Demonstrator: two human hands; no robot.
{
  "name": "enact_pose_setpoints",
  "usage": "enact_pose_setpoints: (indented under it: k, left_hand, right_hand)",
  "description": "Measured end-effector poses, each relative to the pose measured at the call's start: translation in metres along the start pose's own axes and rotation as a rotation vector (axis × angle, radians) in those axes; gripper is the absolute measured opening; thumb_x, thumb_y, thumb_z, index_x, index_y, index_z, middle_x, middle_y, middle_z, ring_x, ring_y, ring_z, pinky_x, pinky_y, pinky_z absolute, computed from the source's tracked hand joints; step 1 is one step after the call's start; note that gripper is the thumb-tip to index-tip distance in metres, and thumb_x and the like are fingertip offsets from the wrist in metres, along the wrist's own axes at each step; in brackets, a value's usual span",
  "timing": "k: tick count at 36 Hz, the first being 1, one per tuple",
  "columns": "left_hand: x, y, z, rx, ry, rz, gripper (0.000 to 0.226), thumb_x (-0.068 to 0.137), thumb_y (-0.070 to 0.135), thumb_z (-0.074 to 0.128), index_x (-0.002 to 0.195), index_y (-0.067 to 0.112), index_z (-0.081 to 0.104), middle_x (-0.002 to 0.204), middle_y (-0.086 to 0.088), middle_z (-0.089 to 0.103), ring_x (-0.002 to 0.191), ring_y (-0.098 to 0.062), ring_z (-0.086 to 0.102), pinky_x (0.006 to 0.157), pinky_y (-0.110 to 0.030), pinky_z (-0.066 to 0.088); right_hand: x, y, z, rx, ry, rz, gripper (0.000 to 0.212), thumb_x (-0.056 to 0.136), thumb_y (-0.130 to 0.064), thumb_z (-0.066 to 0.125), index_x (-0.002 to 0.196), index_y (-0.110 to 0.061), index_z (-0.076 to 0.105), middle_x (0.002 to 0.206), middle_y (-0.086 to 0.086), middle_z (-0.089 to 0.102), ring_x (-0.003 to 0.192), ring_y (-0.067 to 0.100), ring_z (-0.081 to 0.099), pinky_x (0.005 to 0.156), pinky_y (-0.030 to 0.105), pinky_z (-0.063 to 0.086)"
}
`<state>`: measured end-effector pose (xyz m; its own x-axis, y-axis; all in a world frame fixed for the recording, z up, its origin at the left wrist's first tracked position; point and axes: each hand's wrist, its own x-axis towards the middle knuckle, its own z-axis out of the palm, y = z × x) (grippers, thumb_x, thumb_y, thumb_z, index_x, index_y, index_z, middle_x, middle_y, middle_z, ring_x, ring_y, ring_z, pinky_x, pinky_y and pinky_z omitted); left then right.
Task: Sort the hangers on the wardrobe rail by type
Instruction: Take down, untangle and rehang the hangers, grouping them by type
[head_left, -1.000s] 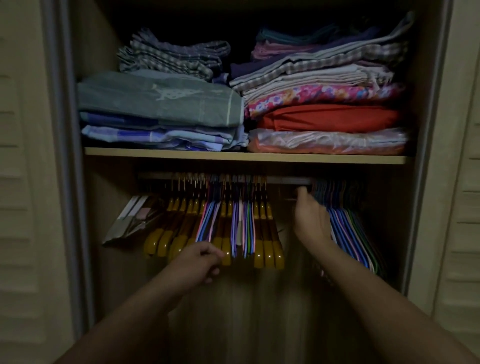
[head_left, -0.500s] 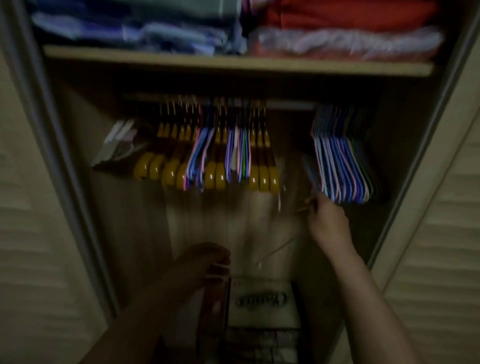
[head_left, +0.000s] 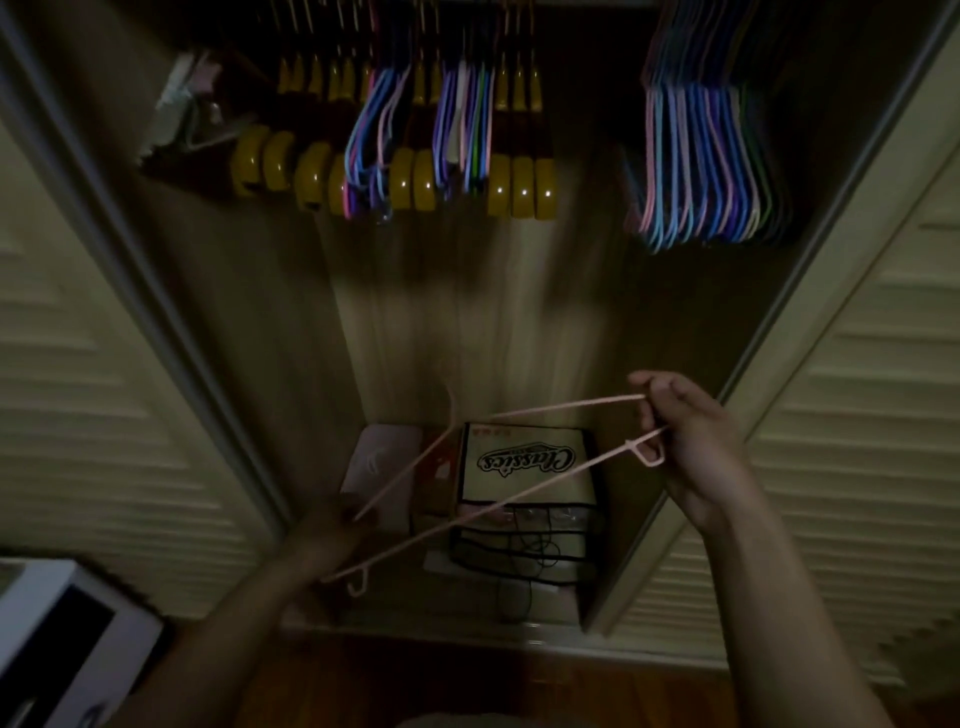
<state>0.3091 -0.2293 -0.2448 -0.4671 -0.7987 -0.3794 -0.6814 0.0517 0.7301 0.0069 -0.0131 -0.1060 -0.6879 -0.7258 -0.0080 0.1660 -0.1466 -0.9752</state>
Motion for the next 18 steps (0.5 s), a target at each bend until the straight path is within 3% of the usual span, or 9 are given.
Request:
enact_pose_setpoints:
  k: [2,5,8,11,13,15,18]
  left_hand:
    - [-0.015,-0.007,-0.015,-0.122,0.052,-0.005,0.016,0.095,0.007,0.063,0.083,0.005,0.074,0.068,-0.003,0.072,0.062,-0.012,0.066,0.059,-0.025,0.05]
    - [-0.035,-0.011,-0.035,-0.428,0.043,-0.015,0.025,0.098,0.011,0.056,0.078,-0.001,0.065,0.072,-0.019,0.066,0.056,-0.013,0.067,0.052,-0.02,0.052]
    - [-0.058,-0.004,-0.059,-0.735,-0.158,0.013,0.025,0.092,0.019,0.058,0.083,-0.005,0.059,0.073,-0.022,0.059,0.061,-0.022,0.066,0.064,-0.032,0.058]
    - [-0.077,-0.001,-0.079,-0.954,-0.294,0.005,0.035,0.08,0.022,0.081,0.091,-0.007,0.065,0.08,-0.027,0.063,0.064,-0.03,0.067,0.07,-0.048,0.06]
    - [-0.086,0.011,-0.084,-0.948,-0.257,0.019,0.027,0.087,0.025,0.069,0.082,-0.002,0.068,0.076,-0.024,0.062,0.06,-0.028,0.066,0.063,-0.044,0.061]
    - [-0.085,0.021,-0.088,-0.912,-0.119,0.064,0.032,0.091,0.023,0.052,0.069,0.006,0.068,0.067,-0.017,0.058,0.054,-0.022,0.061,0.054,-0.033,0.057]
    - [-0.082,0.035,-0.096,-0.783,0.117,0.196,0.034,0.088,0.032,0.059,0.062,0.011,0.058,0.059,-0.014,0.044,0.046,-0.019,0.045,0.045,-0.023,0.039]
  right_hand:
    - [0.003,0.002,-0.009,0.083,0.015,0.038,0.027,0.105,-0.018,0.04,0.108,-0.007,0.064,0.062,0.003,0.046,0.047,0.011,0.043,0.043,0.02,0.04]
    - [0.009,0.014,-0.012,0.146,-0.008,0.114,0.026,0.105,-0.016,0.038,0.109,-0.007,0.062,0.06,0.001,0.049,0.046,0.008,0.045,0.044,0.02,0.041]
    - [0.015,0.03,-0.01,0.162,0.026,0.165,0.025,0.105,-0.014,0.039,0.105,-0.006,0.062,0.061,0.001,0.049,0.046,0.006,0.045,0.042,0.017,0.04]
    - [0.022,0.044,-0.011,0.215,0.057,0.236,0.022,0.104,-0.011,0.04,0.102,-0.007,0.062,0.061,0.001,0.05,0.045,0.005,0.045,0.04,0.016,0.039]
    - [0.025,0.052,-0.012,0.263,0.049,0.279,0.021,0.103,-0.01,0.04,0.101,-0.008,0.061,0.059,0.0,0.052,0.044,0.005,0.046,0.04,0.016,0.041]
    - [0.027,0.057,-0.013,0.296,0.047,0.313,0.02,0.103,-0.011,0.041,0.1,-0.009,0.061,0.059,-0.001,0.054,0.045,0.004,0.047,0.042,0.015,0.043]
    - [0.034,0.074,-0.015,0.107,0.153,0.387,0.016,0.102,-0.014,0.049,0.101,-0.011,0.064,0.07,0.003,0.062,0.053,0.01,0.051,0.054,0.026,0.048]
